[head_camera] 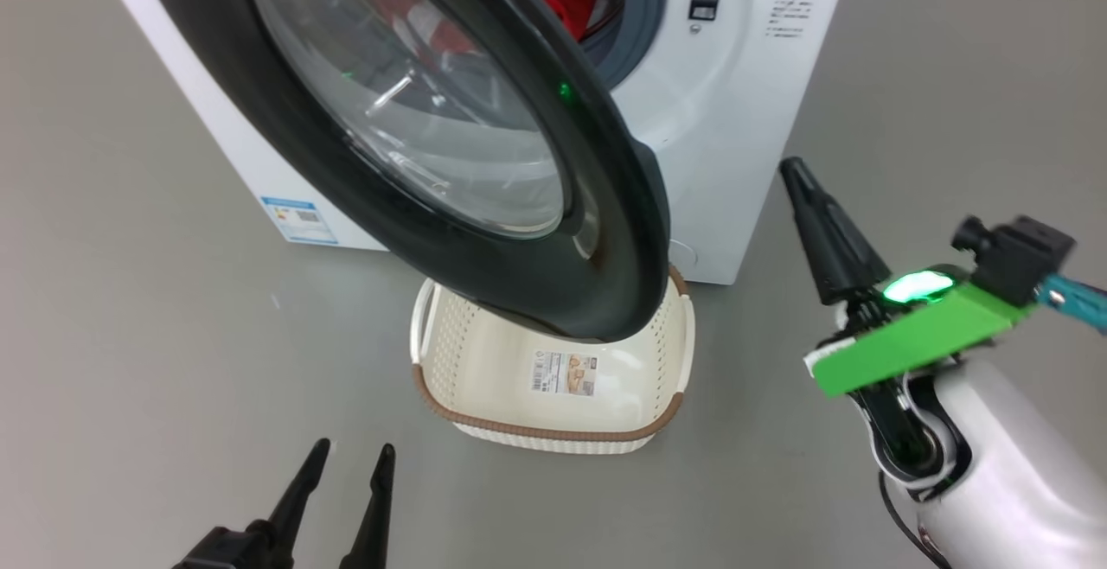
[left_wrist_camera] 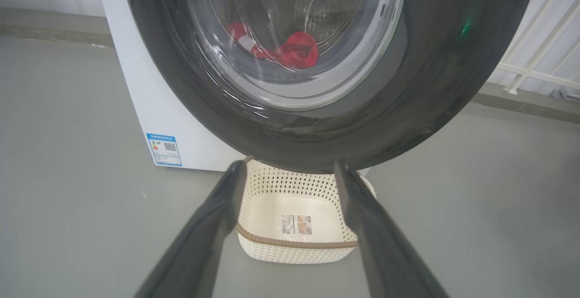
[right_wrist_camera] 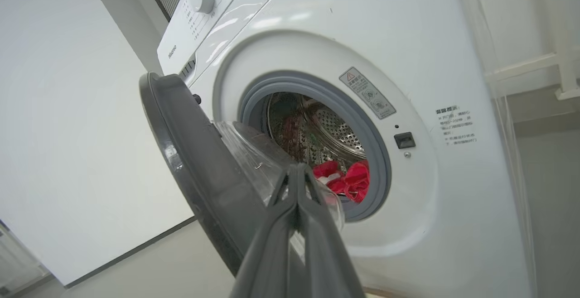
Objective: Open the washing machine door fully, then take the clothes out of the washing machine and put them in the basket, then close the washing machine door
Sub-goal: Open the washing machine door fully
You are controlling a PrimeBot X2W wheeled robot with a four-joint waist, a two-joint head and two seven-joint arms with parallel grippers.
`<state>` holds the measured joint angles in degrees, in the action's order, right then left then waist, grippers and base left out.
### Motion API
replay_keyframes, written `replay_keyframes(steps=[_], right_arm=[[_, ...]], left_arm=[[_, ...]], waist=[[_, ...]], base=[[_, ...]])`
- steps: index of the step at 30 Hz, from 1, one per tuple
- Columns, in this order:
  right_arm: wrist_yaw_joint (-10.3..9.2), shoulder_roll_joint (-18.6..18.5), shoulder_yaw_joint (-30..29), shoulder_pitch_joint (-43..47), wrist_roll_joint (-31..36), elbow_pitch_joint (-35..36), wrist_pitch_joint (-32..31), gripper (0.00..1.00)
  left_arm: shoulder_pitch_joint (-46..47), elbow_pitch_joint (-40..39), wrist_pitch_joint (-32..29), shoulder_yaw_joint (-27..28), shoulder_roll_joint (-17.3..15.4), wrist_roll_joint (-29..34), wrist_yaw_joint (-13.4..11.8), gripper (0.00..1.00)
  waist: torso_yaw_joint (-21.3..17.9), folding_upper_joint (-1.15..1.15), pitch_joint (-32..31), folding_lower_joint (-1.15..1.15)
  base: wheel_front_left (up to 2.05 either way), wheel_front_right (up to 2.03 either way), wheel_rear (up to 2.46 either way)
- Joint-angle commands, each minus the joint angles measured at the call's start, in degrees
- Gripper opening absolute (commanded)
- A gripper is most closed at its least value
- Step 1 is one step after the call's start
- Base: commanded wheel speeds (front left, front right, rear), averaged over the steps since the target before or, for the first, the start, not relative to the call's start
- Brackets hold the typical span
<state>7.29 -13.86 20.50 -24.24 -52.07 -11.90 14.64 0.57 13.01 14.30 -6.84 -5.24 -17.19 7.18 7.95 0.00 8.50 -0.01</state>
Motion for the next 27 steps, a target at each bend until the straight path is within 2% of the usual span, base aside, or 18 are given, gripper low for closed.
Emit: replay_keyframes(steps=[1, 2, 4, 12, 21, 27], right_arm=[[0.20, -0.59, 1.97, -1.74, -2.74, 0.54, 0.17, 0.00], [0.20, -2.20, 5.33, -4.49, -9.29, 0.03, -1.09, 0.00], [0.20, -3.68, 7.40, -6.74, -16.02, 0.00, -3.05, 0.00], [0.20, -9.52, 12.78, -13.76, -31.16, -0.94, -13.87, 0.00], [0.20, -10.95, 13.25, -18.20, -41.36, -3.50, -27.16, 0.00], [0.20, -10.42, 13.92, -19.04, -44.17, -5.26, -34.94, 0.00]], left_arm=[[1.95, -1.07, 0.70, 1.66, -0.42, -0.06, 0.31, 1.00], [2.09, -1.09, 0.70, 1.49, -0.43, -0.13, 0.31, 1.00], [2.32, -1.11, 0.70, 1.30, -0.42, -0.21, 0.31, 1.00], [3.80, -0.61, 0.70, 0.29, -0.36, -0.72, 0.31, 1.00], [5.02, -0.36, 0.70, -0.75, 0.03, -1.33, 0.31, 1.00], [5.48, -0.37, 0.70, -1.01, 0.36, -1.75, 0.31, 1.00]], waist=[[0.54, 0.00, 0.31, 0.01], [0.92, 0.00, 0.69, 0.01], [1.26, 0.00, 1.12, 0.01], [2.47, 0.00, 2.84, 0.01], [3.99, 0.00, 4.15, 0.01], [5.25, 0.00, 4.65, 0.01]], base=[[0.00, 0.00, 0.00], [0.00, 0.00, 0.00], [0.00, 0.00, 0.00], [0.00, 0.00, 0.00], [0.00, 0.00, 0.00], [0.00, 0.00, 0.00]])
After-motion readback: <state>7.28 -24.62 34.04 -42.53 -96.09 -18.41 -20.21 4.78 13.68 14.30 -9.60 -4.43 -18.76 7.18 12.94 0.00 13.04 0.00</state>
